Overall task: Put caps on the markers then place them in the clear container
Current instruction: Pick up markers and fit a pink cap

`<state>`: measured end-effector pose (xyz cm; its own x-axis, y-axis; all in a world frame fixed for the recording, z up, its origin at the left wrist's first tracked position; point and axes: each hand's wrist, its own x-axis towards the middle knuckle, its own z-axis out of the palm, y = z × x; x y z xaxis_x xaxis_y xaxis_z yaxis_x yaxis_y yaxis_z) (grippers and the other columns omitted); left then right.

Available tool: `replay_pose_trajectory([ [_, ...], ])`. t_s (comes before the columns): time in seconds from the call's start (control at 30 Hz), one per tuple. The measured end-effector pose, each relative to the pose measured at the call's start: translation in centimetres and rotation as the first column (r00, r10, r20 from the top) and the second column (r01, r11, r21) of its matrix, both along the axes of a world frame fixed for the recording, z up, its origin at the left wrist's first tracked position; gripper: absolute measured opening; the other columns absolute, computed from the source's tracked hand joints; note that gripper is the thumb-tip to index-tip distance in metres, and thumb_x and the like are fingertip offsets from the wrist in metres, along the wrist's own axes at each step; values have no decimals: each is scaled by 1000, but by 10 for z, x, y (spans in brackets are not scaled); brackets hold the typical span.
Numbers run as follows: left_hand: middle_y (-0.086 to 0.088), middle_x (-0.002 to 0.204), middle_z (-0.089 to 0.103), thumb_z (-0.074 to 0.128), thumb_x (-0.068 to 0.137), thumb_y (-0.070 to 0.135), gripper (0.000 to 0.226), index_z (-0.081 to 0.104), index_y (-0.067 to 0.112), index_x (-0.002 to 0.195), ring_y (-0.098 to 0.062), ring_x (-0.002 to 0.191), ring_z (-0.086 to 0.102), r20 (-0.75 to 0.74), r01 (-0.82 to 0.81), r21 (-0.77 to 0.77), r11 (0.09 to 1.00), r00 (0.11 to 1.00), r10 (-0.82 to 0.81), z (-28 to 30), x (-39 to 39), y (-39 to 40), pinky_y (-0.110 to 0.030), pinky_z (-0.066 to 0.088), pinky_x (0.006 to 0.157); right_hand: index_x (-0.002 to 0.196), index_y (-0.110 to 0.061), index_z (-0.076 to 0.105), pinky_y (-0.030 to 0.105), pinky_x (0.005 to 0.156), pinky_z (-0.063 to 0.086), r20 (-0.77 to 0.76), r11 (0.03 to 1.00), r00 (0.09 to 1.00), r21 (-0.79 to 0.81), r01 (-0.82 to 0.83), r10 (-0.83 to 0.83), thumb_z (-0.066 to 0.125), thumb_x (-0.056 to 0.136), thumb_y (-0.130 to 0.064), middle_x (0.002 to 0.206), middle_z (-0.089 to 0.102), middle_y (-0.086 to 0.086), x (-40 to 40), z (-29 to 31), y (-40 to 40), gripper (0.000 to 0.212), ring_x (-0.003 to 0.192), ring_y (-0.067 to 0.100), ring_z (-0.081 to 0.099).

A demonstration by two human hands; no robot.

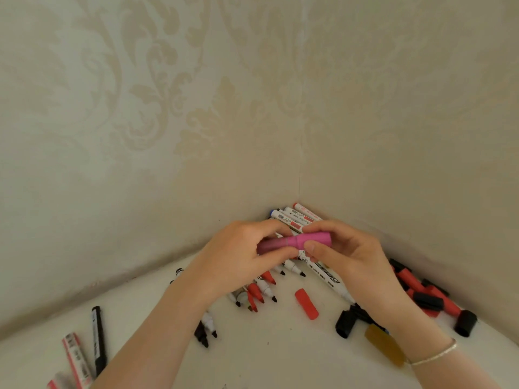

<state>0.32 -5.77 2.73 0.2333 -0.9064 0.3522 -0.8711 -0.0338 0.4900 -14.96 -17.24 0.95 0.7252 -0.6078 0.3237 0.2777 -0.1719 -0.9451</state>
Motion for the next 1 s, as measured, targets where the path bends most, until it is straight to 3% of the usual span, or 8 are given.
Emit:
replay_pose_trajectory([
  [0.17,11,82,65,60,89,45,21,68,34,105,-11,72,60,16,35,27,999,999,-35,1,-2,0,-35,49,67,90,-16,71,20,74,54,-40,999,999,-32,0,-2,66,81,0,88,74,5,-2,1,-2,18,80,14,69],
  [0.3,12,81,62,59,91,43,22,69,31,105,-7,74,58,26,32,20,999,999,-32,0,-7,-2,-24,46,66,89,-11,70,13,62,50,-49,999,999,-39,-12,10,65,81,1,76,73,1,-2,5,-4,16,65,5,66],
  [0.47,14,76,62,59,91,40,18,70,32,104,-5,69,58,-9,36,-55,998,999,-36,1,-7,-2,-22,45,63,89,-4,69,10,51,44,-55,999,998,-43,-26,23,65,82,2,59,67,0,4,12,-5,10,53,3,60],
  [0.57,15,77,64,56,92,41,20,69,30,103,-3,68,60,8,59,-106,993,998,-59,3,-10,-1,-21,46,63,86,-1,69,11,45,41,-77,998,996,-41,-51,47,66,83,-5,55,64,0,6,21,-3,5,47,5,55],
  [0.63,15,68,59,50,96,43,23,67,30,102,-5,60,55,16,57,-116,992,998,-55,4,-11,1,-23,46,58,82,-2,67,13,41,39,-135,996,990,-63,-60,51,65,86,-14,53,60,2,9,29,-2,13,42,7,49],
  [0.77,9,54,47,30,91,59,42,59,34,108,-11,48,48,53,-50,-64,997,997,54,9,-12,2,-28,42,51,75,-3,56,20,42,33,-154,966,975,-229,120,-158,49,96,-33,47,47,1,22,41,-9,37,39,10,37],
  [0.87,8,55,48,29,90,60,46,60,28,101,-12,52,50,50,-93,-59,994,994,96,12,-14,2,-28,41,53,69,-3,50,19,47,30,-128,928,954,-296,225,-272,38,100,-28,44,37,-10,37,39,-6,42,43,4,31],
  [1.0,8,54,47,34,92,56,47,64,20,98,-10,52,48,35,-101,-43,994,994,103,9,-13,2,-28,41,56,63,-13,40,14,44,28,-158,933,947,-280,228,-279,36,101,-22,49,32,-9,49,30,2,39,43,4,30],
])
